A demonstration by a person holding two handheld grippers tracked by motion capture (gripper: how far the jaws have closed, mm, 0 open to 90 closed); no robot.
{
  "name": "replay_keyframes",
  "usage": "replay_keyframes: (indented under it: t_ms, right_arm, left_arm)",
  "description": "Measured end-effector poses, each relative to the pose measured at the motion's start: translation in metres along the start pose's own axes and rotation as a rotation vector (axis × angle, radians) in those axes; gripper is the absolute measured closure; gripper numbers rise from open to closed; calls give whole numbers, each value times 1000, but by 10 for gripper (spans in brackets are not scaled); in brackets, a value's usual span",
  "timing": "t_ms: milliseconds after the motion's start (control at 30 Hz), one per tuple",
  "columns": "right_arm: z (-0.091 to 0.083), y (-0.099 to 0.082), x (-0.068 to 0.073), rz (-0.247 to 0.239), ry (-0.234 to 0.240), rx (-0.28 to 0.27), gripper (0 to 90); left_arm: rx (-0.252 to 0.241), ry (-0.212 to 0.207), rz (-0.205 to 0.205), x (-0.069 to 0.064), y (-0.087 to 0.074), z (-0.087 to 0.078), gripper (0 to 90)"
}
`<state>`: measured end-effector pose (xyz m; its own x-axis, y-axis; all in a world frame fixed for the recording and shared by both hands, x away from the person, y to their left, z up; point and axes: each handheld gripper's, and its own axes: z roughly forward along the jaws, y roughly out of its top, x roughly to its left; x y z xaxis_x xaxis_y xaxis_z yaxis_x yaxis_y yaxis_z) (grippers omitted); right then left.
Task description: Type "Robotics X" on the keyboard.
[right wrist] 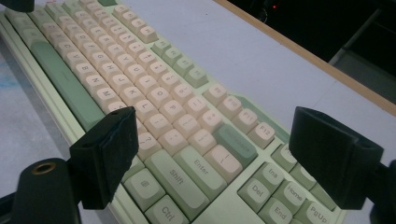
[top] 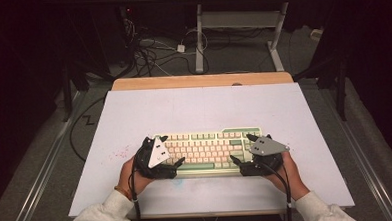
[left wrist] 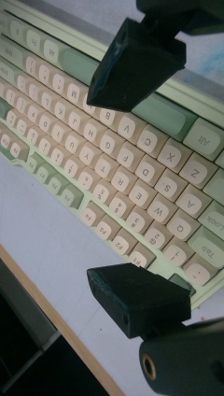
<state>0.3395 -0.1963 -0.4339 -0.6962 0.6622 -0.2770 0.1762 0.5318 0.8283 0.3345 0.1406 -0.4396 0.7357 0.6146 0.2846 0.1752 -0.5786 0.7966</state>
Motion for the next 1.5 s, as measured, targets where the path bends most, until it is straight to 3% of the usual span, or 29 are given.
replay_keyframes:
  t_ms: [333,700,1500]
  right_arm:
    - [-2,2,0,-6,-20,-15,165]
    - [-15,1,1,-26,-56,-36,165]
    - [-36,-1,2,-39,-101,-56,169]
  left_arm:
    - [-14,16,16,2,1,-2,150]
    - [-29,28,47,-5,5,-6,150]
    - [-26,77,94,-10,-2,-28,148]
